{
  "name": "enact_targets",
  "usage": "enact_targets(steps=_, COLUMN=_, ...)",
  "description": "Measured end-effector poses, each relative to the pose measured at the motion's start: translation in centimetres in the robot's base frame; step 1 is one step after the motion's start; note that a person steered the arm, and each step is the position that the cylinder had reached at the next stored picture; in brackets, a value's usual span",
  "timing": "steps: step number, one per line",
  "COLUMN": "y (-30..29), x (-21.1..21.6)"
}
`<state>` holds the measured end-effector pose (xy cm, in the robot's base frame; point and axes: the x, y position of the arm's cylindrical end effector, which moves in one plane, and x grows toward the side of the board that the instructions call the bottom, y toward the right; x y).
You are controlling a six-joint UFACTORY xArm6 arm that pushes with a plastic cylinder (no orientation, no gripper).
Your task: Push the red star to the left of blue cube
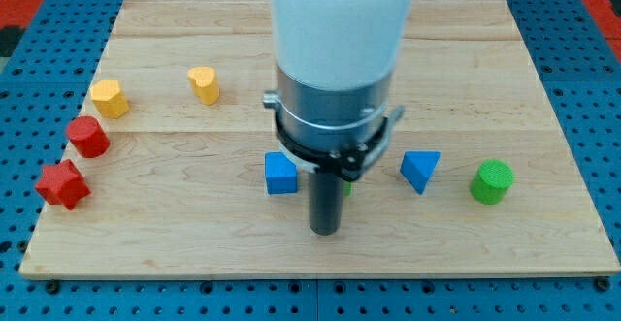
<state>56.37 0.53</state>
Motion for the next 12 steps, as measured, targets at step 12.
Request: enact_targets(steps=12, y=-23.0, x=-2.5)
